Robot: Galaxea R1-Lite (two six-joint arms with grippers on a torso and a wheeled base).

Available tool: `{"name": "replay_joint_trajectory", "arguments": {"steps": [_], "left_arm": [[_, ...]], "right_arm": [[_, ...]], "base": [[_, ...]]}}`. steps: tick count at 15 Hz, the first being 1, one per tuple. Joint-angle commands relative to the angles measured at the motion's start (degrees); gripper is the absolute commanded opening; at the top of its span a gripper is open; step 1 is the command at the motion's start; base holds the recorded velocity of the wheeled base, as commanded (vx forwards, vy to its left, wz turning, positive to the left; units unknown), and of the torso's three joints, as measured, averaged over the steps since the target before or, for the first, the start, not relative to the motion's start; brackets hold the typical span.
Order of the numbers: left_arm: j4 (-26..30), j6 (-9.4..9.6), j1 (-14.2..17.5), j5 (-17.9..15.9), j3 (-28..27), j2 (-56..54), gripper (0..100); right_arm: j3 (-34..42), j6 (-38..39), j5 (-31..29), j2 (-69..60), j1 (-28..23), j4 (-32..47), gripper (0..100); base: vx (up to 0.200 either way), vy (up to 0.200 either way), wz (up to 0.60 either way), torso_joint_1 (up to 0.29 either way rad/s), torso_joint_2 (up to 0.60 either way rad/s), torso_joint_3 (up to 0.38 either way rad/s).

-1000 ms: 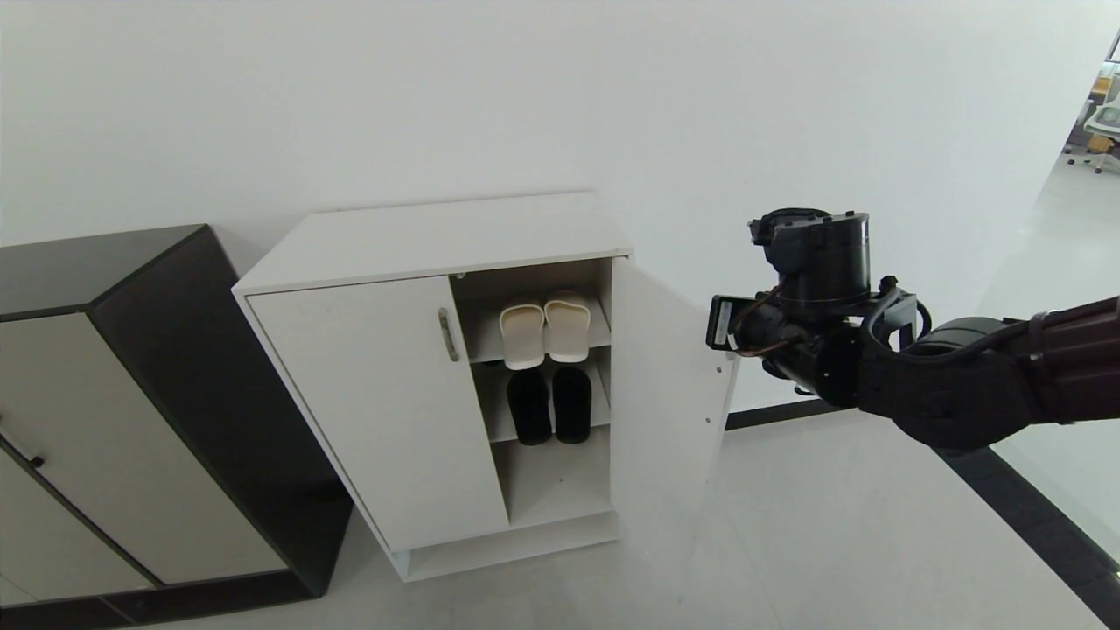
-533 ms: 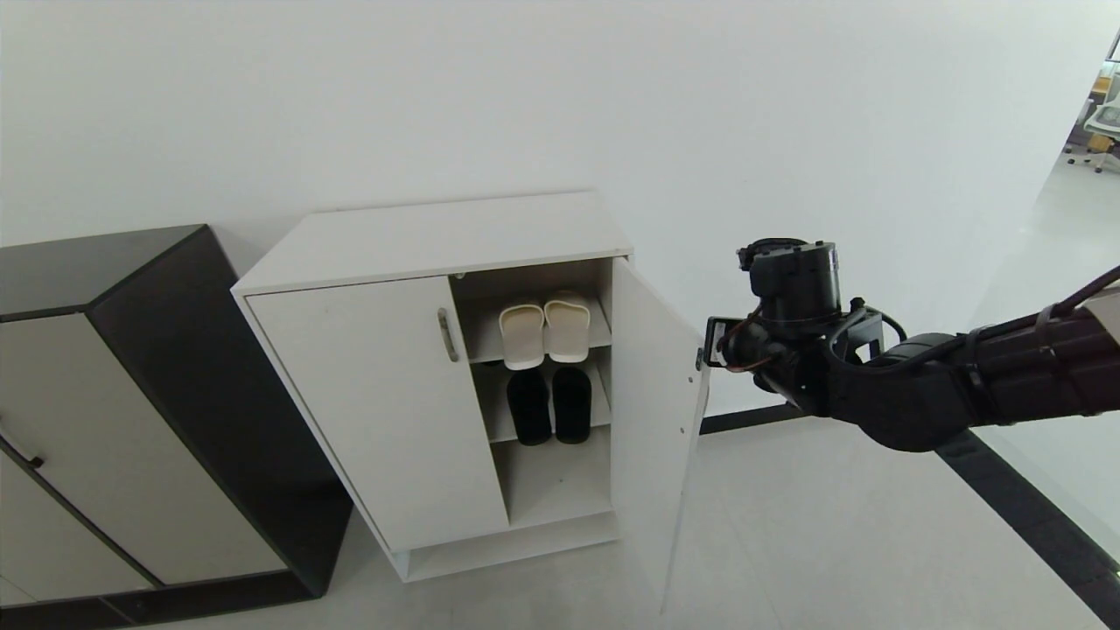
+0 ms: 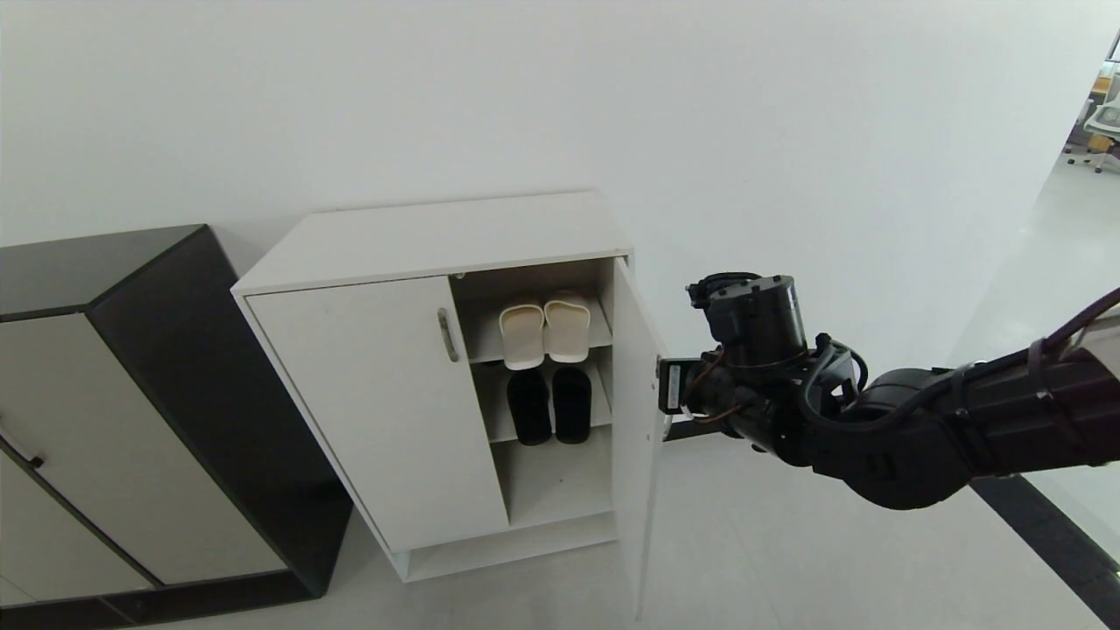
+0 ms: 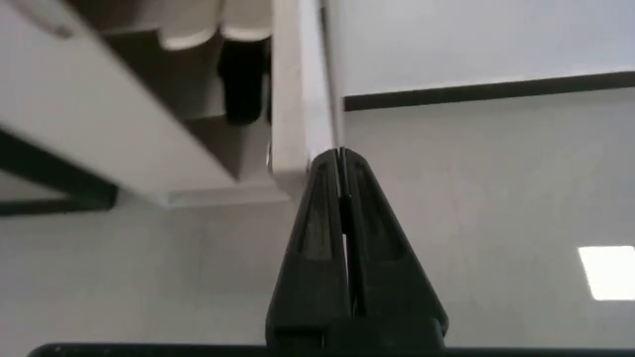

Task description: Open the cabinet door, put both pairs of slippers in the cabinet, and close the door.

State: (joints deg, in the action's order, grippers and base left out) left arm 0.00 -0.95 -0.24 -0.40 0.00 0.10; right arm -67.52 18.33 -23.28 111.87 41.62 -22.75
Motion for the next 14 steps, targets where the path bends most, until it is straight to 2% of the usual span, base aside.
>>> {"name": "replay_joint_trajectory", "arguments": {"steps": [1,6,13,14], "left_arm": [[0.0,-0.02,0.0,0.0,0.0,0.0,0],[0.0,-0.02,0.0,0.1,0.0,0.0,0],[0.0,-0.02,0.0,0.1,0.0,0.0,0],[0.0,-0.02,0.0,0.1,0.0,0.0,0]], "right_arm": [[1.0,0.6,0.6,-1.7,1.4,0.0,0],[6.8,0.9,8.7,-4.3,2.0,-0.9,0],[9.5,-3.7,9.3,-5.7,2.4,-1.8,0],[9.5,-3.7,9.2,-5.7,2.4,-1.8,0]], "base": [[0.000,0.000,0.00,0.000,0.00,0.000],[0.000,0.000,0.00,0.000,0.00,0.000],[0.000,0.000,0.00,0.000,0.00,0.000],[0.000,0.000,0.60,-0.002,0.00,0.002]]}}
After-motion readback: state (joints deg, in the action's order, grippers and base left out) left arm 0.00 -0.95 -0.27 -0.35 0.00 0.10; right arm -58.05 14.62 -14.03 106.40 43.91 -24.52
